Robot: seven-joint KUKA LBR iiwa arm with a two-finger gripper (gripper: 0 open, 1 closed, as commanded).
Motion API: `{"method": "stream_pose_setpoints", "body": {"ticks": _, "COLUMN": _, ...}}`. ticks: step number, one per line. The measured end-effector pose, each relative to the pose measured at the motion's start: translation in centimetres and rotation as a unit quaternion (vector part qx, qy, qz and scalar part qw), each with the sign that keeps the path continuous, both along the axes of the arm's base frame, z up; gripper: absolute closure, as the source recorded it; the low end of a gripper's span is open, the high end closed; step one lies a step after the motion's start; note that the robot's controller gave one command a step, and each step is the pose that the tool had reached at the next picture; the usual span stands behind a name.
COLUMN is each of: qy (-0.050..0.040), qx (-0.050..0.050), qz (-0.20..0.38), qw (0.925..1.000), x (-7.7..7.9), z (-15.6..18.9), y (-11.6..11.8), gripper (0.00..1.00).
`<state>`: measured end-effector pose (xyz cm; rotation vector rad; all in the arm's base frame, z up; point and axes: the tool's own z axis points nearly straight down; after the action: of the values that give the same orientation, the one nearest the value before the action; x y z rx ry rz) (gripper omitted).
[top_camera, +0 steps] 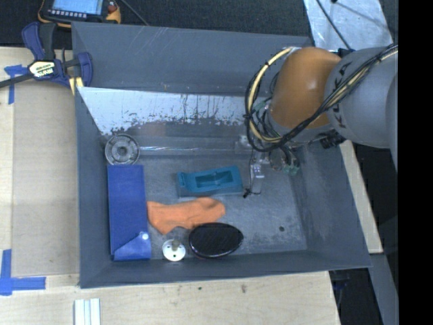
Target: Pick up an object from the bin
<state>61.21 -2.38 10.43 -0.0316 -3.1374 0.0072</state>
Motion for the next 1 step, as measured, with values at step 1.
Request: {"method": "stream_pose_setpoints", "body": {"ticks": 1, "qy": -0.0050, "qx": 0.002, "qz": -0.001, "qw": 1.0000, "x": -3.34, "z": -1.26, "y": 2.25, "gripper": 0.00}}
